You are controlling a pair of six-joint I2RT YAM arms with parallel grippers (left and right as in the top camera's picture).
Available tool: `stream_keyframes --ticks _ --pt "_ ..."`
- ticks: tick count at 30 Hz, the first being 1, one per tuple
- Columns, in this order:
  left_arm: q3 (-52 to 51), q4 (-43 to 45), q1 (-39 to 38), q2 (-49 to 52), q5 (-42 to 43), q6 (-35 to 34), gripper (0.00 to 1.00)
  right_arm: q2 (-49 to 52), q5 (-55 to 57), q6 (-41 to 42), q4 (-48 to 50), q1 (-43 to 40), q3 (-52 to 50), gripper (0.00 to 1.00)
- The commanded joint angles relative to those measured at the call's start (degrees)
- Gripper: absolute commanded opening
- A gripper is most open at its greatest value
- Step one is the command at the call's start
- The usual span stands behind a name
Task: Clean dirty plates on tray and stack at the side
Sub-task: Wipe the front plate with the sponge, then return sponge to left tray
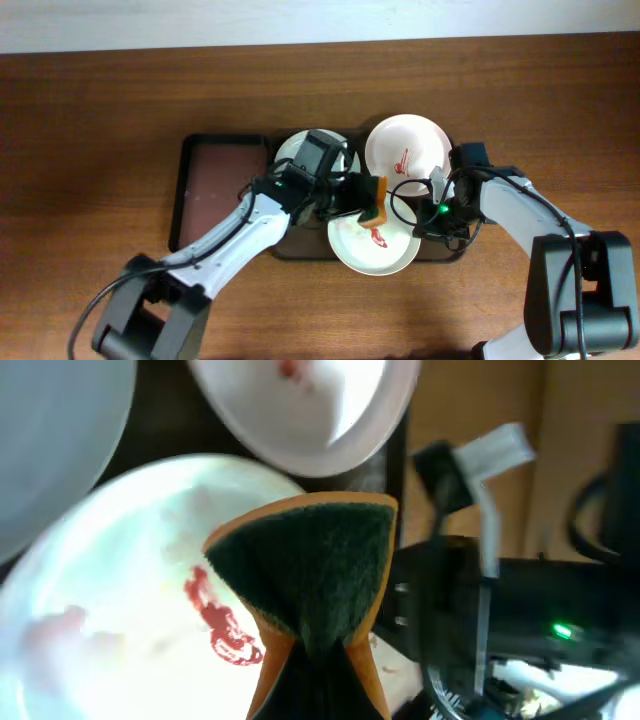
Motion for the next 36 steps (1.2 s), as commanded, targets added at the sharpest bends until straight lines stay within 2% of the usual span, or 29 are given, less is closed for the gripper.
stream_keyframes --ticks 1,4,8,11,15,19,21,23,25,26,28,29,32,35,36 --pt "0.4 2.1 -2.8 5.0 0.0 -10.4 0.0 0.4 -0.7 0.2 0.2 0.4 0.1 0.04" --pt "0.4 7.3 -5.0 8.7 2.3 -12.7 0.0 0.4 -0.7 0.2 0.2 0.4 0.1 0.04" --pt "0.4 7.2 -7.9 11.8 2.2 -13.9 0.0 0.4 -0.7 0.2 0.2 0.4 0.1 0.04" --pt "0.3 3.0 -7.6 13.7 -1.2 -13.2 0.0 0.4 -0.7 0.2 0.2 0.4 0.1 0.04" --pt "0.3 -2.5 -4.7 13.8 -8.8 -3.2 0.0 0.4 -0.7 0.2 0.1 0.4 0.1 0.04" --pt "0.3 -3.5 1.2 13.4 -8.9 5.0 0.0 0.4 -0.7 0.2 0.1 0.4 0.1 0.04" --pt "0.8 -3.6 2.2 12.3 -8.3 13.9 0.0 0.4 -0.7 0.2 0.1 0.4 0.1 0.04" --pt "1.1 -5.2 2.2 7.1 -4.0 22.1 0.0 0.4 -0.7 0.2 0.1 0.4 0.1 0.04" --pt "1.1 -7.7 2.3 1.2 -4.9 26.8 0.0 0.4 -0.7 0.2 0.1 0.4 0.1 0.04" --pt "1.1 -10.9 3.3 -3.4 -11.1 26.9 0.0 0.4 -0.7 0.2 0.1 0.4 0.1 0.04" --pt "1.1 -15.3 7.2 -7.0 -15.4 28.7 0.0 0.4 -0.7 0.2 0.1 0.4 0.1 0.04" --pt "1.1 -16.3 8.5 -7.3 -15.9 29.2 0.0 0.4 -0.7 0.2 0.1 0.4 0.1 0.04" --pt "1.1 -20.8 19.4 -7.8 -18.2 38.9 0.0 0.4 -0.7 0.2 0.1 0.4 0.1 0.04" --pt "1.0 -21.0 26.8 -7.7 -29.4 40.9 0.0 0.4 -0.7 0.2 0.1 0.4 0.1 0.04" --pt "1.0 -21.1 28.6 -6.9 -29.8 41.0 0.0 0.4 -0.7 0.2 0.1 0.4 0.1 0.04"
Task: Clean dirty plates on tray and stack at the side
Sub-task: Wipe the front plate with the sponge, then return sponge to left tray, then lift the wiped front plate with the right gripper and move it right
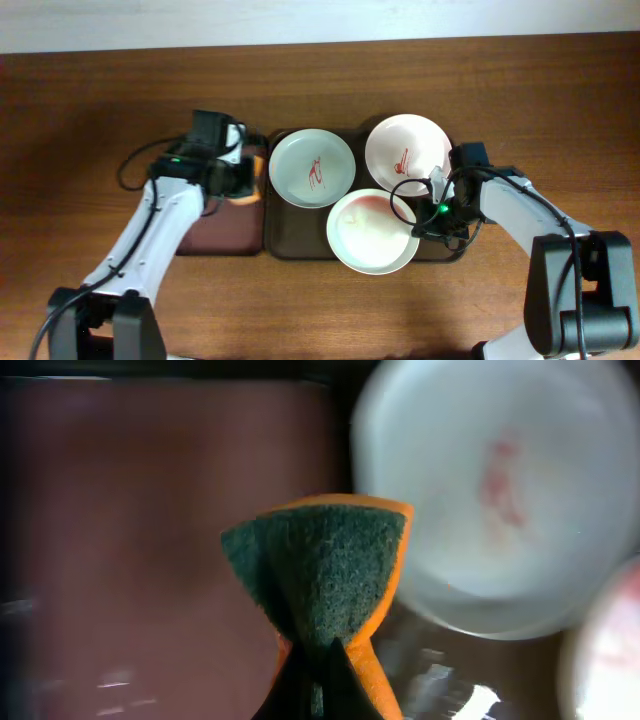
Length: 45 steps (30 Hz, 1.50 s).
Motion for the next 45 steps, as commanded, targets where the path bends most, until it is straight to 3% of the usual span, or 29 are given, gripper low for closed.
stream_keyframes --ticks 1,8,9,10,11,13,20,21,22,23,26,28,29,31,33,34,36,39,41,42,45 --pt "-0.1 -0.1 3.9 0.9 -5.8 2.8 0.0 0.4 0.1 0.0 0.0 0.4 0.1 0.04" --pt "-0.1 0.0 3.3 12.6 -2.0 5.4 0.0 0.4 0.1 0.0 -0.6 0.4 0.1 0.04" --pt "-0.1 0.0 2.7 13.4 -2.2 5.4 0.18 0.4 0.1 0.0 -0.6 0.4 0.1 0.04" --pt "-0.1 0.0 2.7 13.6 -2.2 5.4 0.26 0.4 0.1 0.0 -0.6 0.4 0.1 0.04" --pt "-0.1 0.0 2.7 13.6 -3.9 5.4 0.47 0.4 0.1 0.0 -0.6 0.4 0.1 0.04" --pt "-0.1 0.2 2.7 13.6 -8.1 5.4 0.56 0.4 0.1 0.0 -0.6 0.4 0.1 0.04" --pt "-0.1 4.7 2.7 16.3 -8.0 4.9 0.54 0.4 0.1 0.0 -0.6 0.4 0.1 0.04" --pt "-0.1 5.0 2.7 17.2 -6.3 4.9 0.48 0.4 0.1 0.0 -0.6 0.4 0.1 0.04" --pt "-0.1 5.6 2.7 17.3 -5.3 4.9 0.34 0.4 0.1 0.0 -0.6 0.4 0.1 0.04" --pt "0.0 6.7 2.6 17.2 -5.1 4.9 0.03 0.4 0.1 0.0 -0.6 0.4 0.1 0.04" --pt "2.8 6.4 2.4 15.6 -5.2 4.9 0.0 0.4 0.1 0.0 -0.7 0.4 0.1 0.04" --pt "3.2 5.5 2.4 14.7 -5.2 4.9 0.63 0.4 0.1 0.0 -0.7 0.4 0.1 0.04" --pt "3.2 3.5 2.3 14.7 -5.2 4.9 0.69 0.4 0.1 0.0 -0.7 0.4 0.1 0.04" --pt "2.8 -0.9 2.3 14.8 -5.1 4.9 0.67 0.4 0.1 0.0 -0.6 0.4 0.1 0.04" --pt "2.2 -1.5 2.3 14.8 -5.1 4.9 0.54 0.4 0.1 0.0 -0.6 0.4 0.1 0.04" --pt "2.1 -1.4 2.3 14.8 -5.1 4.9 0.42 0.4 0.1 0.0 -0.6 0.4 0.1 0.04" --pt "2.0 -1.3 2.3 14.8 -5.2 4.9 0.0 0.4 0.1 0.0 -0.6 0.4 0.1 0.04" --pt "2.7 -1.4 2.3 14.4 -5.7 4.9 0.0 0.4 0.1 0.0 -0.7 0.4 0.1 0.04" --pt "4.6 -1.0 2.3 13.6 -5.6 4.9 0.59 0.4 0.1 0.0 -0.8 0.4 0.1 0.04" --pt "4.7 0.2 2.3 13.6 -5.6 4.9 0.65 0.4 0.1 0.0 -0.8 0.4 0.1 0.04" --pt "4.7 3.3 2.3 13.7 -5.6 4.9 0.69 0.4 0.1 0.0 -0.8 0.4 0.1 0.04"
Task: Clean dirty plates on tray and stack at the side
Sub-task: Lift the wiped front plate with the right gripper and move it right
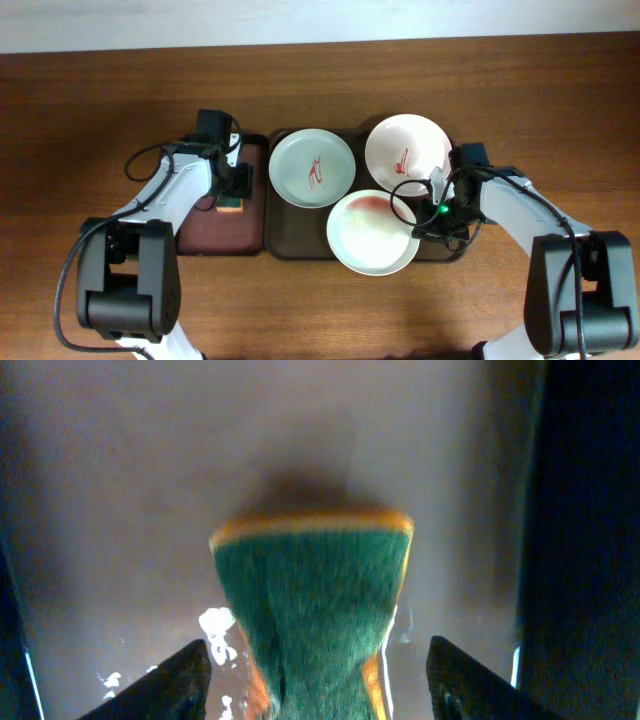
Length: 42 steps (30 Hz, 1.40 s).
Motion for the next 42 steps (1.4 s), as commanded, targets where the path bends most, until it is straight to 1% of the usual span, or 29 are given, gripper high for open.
stream_keyframes --ticks 1,5,6,8,9,12,14,15,16,17,18,19,20,21,24,27,28,30,31,33,36,38,40,42 --pt "1.0 2.8 -0.2 -1.6 0.1 0.5 0.69 0.4 0.1 0.0 -0.2 0.4 0.1 0.04" --pt "1.0 4.7 -0.2 0.9 0.1 0.5 0.69 0.4 0.1 0.0 -0.2 0.4 0.1 0.04" --pt "1.0 4.9 -0.2 2.1 0.1 0.5 0.64 0.4 0.1 0.0 -0.2 0.4 0.1 0.04" --pt "1.1 6.1 -0.2 2.1 0.3 0.5 0.18 0.4 0.1 0.0 -0.2 0.4 0.1 0.04" --pt "1.1 6.3 -0.2 2.1 0.3 0.5 0.0 0.4 0.1 0.0 -0.2 0.4 0.1 0.04" --pt "1.1 5.1 -0.2 1.9 0.5 0.5 0.0 0.3 0.1 0.0 -0.3 0.4 0.1 0.04" --pt "1.3 4.3 -0.2 -0.2 0.5 0.5 0.0 -1.0 0.1 -0.3 -0.8 0.4 0.2 0.04" --pt "1.4 3.3 -0.2 -2.9 0.5 0.5 0.6 -2.6 0.6 -0.2 -0.9 0.4 0.3 0.04" --pt "1.4 2.1 -0.2 -4.7 0.5 0.5 0.77 -4.2 1.0 -0.3 -0.9 0.4 0.3 0.04" --pt "1.4 0.1 -0.2 -6.4 0.7 0.5 0.82 -5.4 1.0 -0.9 -0.9 0.4 0.3 0.04" --pt "1.4 -3.1 -0.2 -7.8 2.8 0.4 0.92 -7.4 2.0 -1.3 -0.9 0.4 0.3 0.04" --pt "1.4 -5.0 -0.2 -7.8 3.6 0.4 0.98 -9.4 4.1 -1.3 -1.1 0.4 0.3 0.04" --pt "1.3 -7.1 -0.2 -7.8 3.7 0.4 1.0 -11.2 6.2 -1.3 -1.5 0.4 0.3 0.04" --pt "1.3 -8.7 -0.2 -7.8 3.7 0.5 1.0 -13.2 8.8 -1.3 -1.6 0.4 0.3 0.04" --pt "1.3 -9.4 -0.2 -7.8 3.7 0.4 0.99 -19.7 16.9 -1.3 -1.7 0.4 1.6 0.04" --pt "1.3 -9.3 -0.2 -7.8 3.7 0.4 0.99 -22.3 23.5 -1.3 -3.5 0.7 4.9 0.04" --pt "1.3 -9.4 -0.2 -7.8 3.7 0.4 0.99 -22.2 27.0 -1.3 -4.4 2.1 6.0 0.04" --pt "1.3 -9.3 -0.2 -7.8 3.7 0.4 0.99 -22.2 34.9 -1.1 -5.4 7.7 7.2 0.04" --pt "1.3 -9.3 -0.2 -7.8 3.7 0.5 0.99 -22.2 41.6 -0.5 -5.4 12.9 7.4 0.04" --pt "1.3 -9.3 -0.2 -7.8 3.7 0.5 0.99 -22.2 52.0 2.0 -5.1 20.4 7.4 0.04" --pt "1.3 -9.3 -0.2 -7.7 3.7 0.5 0.99 -22.1 63.1 1.9 -2.3 29.3 7.4 0.04" --pt "1.3 -9.3 -0.2 -7.7 3.7 0.5 0.99 -21.3 67.7 1.9 -0.3 32.8 7.4 0.04" --pt "1.3 -9.3 -0.2 -7.7 3.7 0.5 1.0 -19.6 71.3 -1.5 1.4 35.3 7.4 0.04" --pt "1.3 -9.2 -0.2 -7.7 3.7 0.5 1.0 -17.5 78.1 -3.3 2.4 37.5 7.4 0.04"
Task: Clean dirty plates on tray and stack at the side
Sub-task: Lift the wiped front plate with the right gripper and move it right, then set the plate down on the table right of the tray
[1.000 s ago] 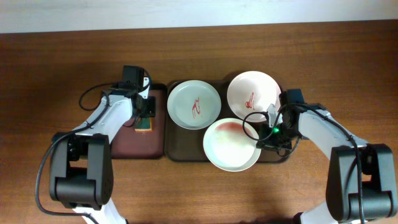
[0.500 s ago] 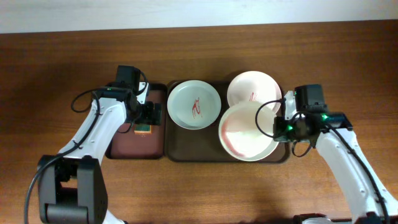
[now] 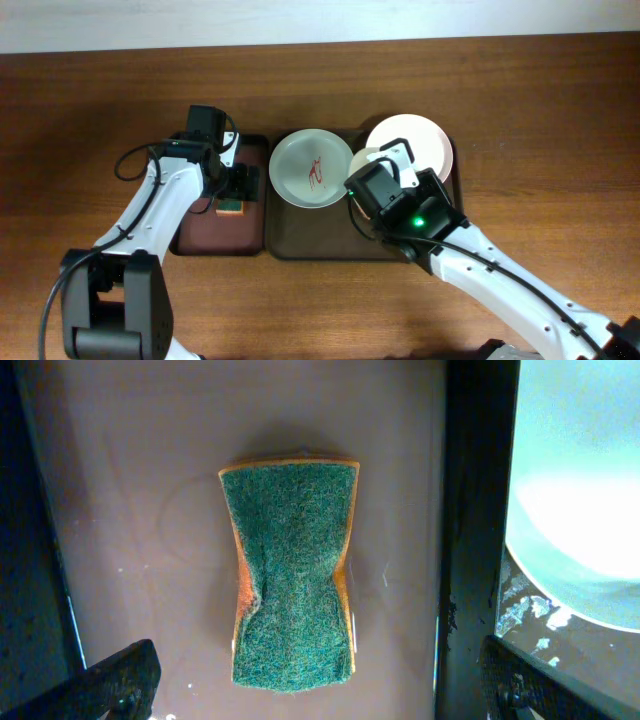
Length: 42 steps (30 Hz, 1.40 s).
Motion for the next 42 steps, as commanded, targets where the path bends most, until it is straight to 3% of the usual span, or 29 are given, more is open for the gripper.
stream_keyframes --ticks 1,10,12,14,17,18,19,22,25,31,32,33,34,36,38,42 --pt "0.3 0.3 -0.2 -0.6 0.8 0.5 0.99 1.8 13.9 -1.5 1.2 3.2 1.3 0.04" --pt "0.3 0.4 -0.2 -0.6 0.8 0.5 0.99 1.8 18.0 -1.8 3.1 3.9 1.3 0.04" --pt "0.3 0.4 -0.2 -0.6 0.8 0.5 1.0 1.8 9.0 4.5 3.3 -0.3 1.3 0.04" --pt "0.3 0.4 -0.2 -0.6 0.8 0.4 0.99 1.8 -7.0 10.3 2.7 -9.8 1.3 0.04" --pt "0.3 0.4 -0.2 -0.6 0.8 0.5 0.99 1.2 -29.3 12.0 2.6 -28.8 1.5 0.04" --pt "0.3 0.4 -0.2 -0.6 0.8 0.5 0.99 1.2 -41.1 12.0 2.8 -40.9 1.5 0.04" --pt "0.3 0.4 -0.2 -0.6 0.8 0.5 0.99 1.2 -46.1 11.9 2.8 -47.7 1.5 0.04" --pt "0.3 0.4 -0.2 -0.6 0.8 0.5 0.99 1.2 -48.8 11.9 2.3 -62.3 1.4 0.04" --pt "0.3 0.4 -0.2 -0.6 0.8 0.5 0.99 4.0 -48.8 11.9 3.0 -69.7 0.9 0.04" --pt "0.3 0.4 -0.2 -0.6 0.8 0.5 0.99 16.0 -48.8 11.7 8.4 -70.4 0.9 0.05" --pt "0.3 0.4 -0.2 -0.6 0.8 0.5 0.99 15.9 -49.7 10.1 8.8 -70.3 1.1 0.12" --pt "0.3 0.4 -0.2 -0.6 0.8 0.5 0.99 15.7 -52.5 7.4 9.0 -70.3 1.6 0.29" --pt "0.3 0.4 -0.2 -0.6 0.8 0.5 0.99 14.9 -55.7 6.5 8.5 -70.3 2.1 0.38" --pt "0.3 0.4 -0.2 -0.6 0.8 0.5 0.99 12.6 -63.4 4.7 7.7 -69.1 3.2 0.43" --pt "0.3 0.4 -0.2 -0.6 0.8 0.5 1.0 10.2 -69.5 0.6 3.6 -61.7 5.5 0.45" --pt "0.3 0.4 -0.2 -0.6 0.8 0.5 0.99 10.2 -69.8 0.3 3.9 -39.3 5.9 0.49"
